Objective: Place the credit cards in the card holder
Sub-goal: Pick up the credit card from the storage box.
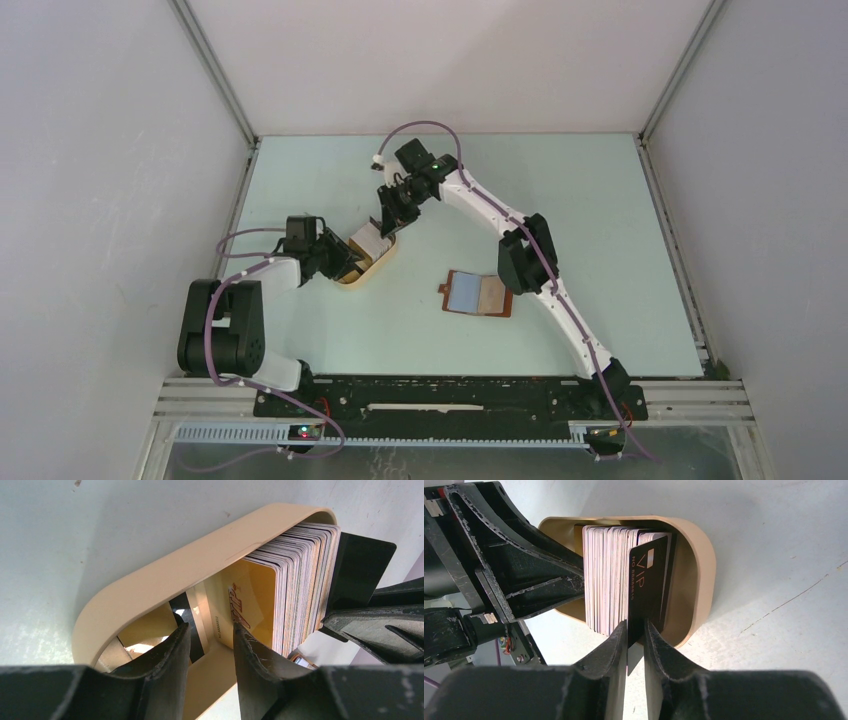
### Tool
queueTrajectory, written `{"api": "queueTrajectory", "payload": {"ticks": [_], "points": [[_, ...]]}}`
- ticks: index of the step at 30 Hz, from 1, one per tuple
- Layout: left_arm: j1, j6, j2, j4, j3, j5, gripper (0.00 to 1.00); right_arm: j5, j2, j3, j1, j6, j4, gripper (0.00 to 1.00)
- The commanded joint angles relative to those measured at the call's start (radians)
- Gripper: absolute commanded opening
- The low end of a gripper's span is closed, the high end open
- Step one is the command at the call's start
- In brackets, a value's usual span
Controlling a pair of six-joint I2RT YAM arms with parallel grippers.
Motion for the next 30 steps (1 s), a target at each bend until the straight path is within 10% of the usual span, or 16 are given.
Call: {"api": "queueTrajectory", "payload": {"ticks": [1, 14, 30], "points": [[0.004, -0.003, 0.01, 0.013, 0.023, 0.012, 0.42, -0.011, -0.079, 0.005, -0.008, -0.001, 0.007, 0.23], [0.004, 0.004, 0.001, 0.028, 0.014, 0.02, 0.43, 0.069, -0.099, 0.009, -0.034, -0.068, 0.003, 0.0], [0.006, 0.018, -0.016, 0.032, 0.002, 0.024, 0.43, 0.107, -0.237, -0.052, -0.064, -0.163, -0.008, 0.0]]}}
